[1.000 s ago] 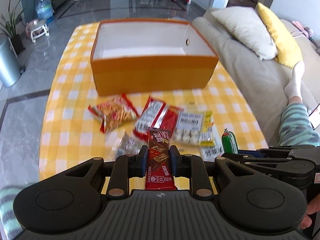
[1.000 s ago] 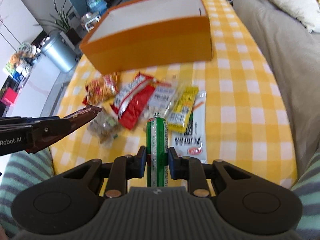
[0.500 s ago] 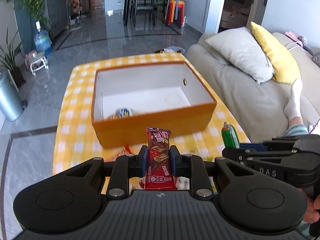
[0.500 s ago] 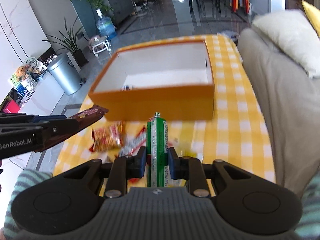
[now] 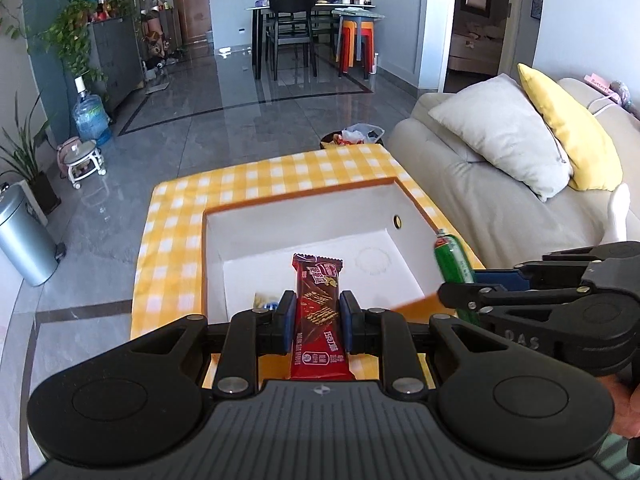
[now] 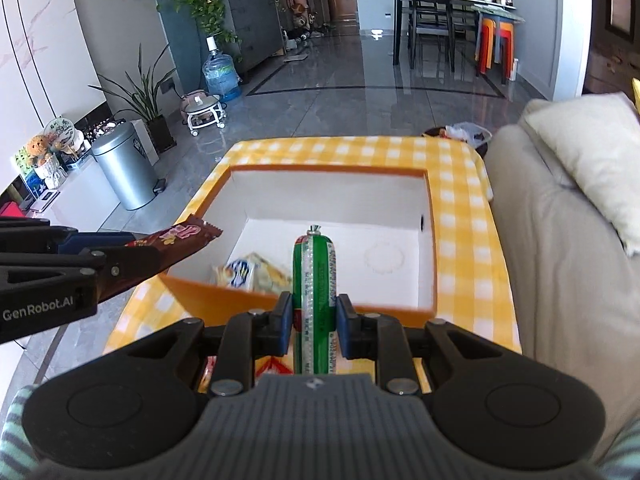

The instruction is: Organize snacks

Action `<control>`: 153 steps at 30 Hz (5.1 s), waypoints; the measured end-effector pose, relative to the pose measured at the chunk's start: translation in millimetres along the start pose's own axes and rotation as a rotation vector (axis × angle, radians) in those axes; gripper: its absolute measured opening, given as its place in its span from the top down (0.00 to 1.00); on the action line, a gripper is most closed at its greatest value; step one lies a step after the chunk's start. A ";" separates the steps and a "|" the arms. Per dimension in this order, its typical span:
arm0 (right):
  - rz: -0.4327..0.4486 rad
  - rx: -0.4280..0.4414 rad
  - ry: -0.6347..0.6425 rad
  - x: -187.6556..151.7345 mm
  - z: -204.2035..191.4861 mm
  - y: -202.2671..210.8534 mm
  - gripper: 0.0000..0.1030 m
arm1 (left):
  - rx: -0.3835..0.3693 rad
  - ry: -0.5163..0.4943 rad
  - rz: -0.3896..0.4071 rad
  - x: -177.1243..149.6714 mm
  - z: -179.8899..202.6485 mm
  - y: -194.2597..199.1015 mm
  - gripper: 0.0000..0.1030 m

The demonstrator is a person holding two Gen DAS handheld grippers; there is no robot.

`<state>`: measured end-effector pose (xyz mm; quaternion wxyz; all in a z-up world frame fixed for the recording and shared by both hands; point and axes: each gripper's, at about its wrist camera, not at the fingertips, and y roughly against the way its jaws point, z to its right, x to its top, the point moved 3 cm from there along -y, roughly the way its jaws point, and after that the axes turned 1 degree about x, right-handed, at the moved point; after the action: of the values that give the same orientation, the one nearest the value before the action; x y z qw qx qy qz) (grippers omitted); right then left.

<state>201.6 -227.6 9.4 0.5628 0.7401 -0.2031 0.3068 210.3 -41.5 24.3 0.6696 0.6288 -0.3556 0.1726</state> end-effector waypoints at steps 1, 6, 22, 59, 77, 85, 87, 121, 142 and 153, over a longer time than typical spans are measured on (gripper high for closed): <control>-0.001 -0.001 0.007 4.5 -0.5 -4.5 0.81 | -0.002 0.001 -0.004 3.6 -1.0 -4.8 0.76; -0.020 -0.017 0.048 25.8 -3.0 -33.4 0.81 | 0.000 0.003 -0.019 21.0 -7.3 -32.2 0.76; -0.291 -0.009 0.010 41.6 19.0 -152.4 0.81 | -0.026 -0.001 -0.236 18.8 -18.3 -133.7 0.76; -0.406 -0.099 0.037 23.0 16.3 -169.6 0.55 | -0.001 0.003 -0.326 -5.1 -23.9 -149.2 0.49; -0.208 -0.069 0.038 3.2 -8.7 -73.7 0.44 | 0.069 -0.018 -0.113 -26.9 -22.5 -53.3 0.42; -0.098 -0.054 0.030 -34.2 -19.7 -26.9 0.42 | 0.075 0.002 -0.046 -55.9 -21.4 -11.7 0.42; -0.080 -0.053 0.022 -47.2 -20.2 -16.4 0.41 | 0.083 0.005 -0.038 -64.6 -21.4 -3.3 0.41; -0.110 -0.116 -0.090 -178.9 9.4 -9.8 0.38 | 0.012 0.049 -0.112 -168.8 5.7 -14.4 0.34; -0.164 -0.097 -0.121 -176.3 14.9 -45.5 0.57 | 0.060 0.425 -0.357 -183.1 -29.3 -65.8 0.27; -0.174 -0.082 -0.118 -175.0 11.3 -67.1 0.56 | 0.120 0.518 -0.411 -183.4 -32.9 -80.1 0.14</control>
<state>119.9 -227.2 -159.7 0.6042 0.7480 -0.1833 0.2044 147.0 17.9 -159.0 0.7203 0.6609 -0.0285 0.2088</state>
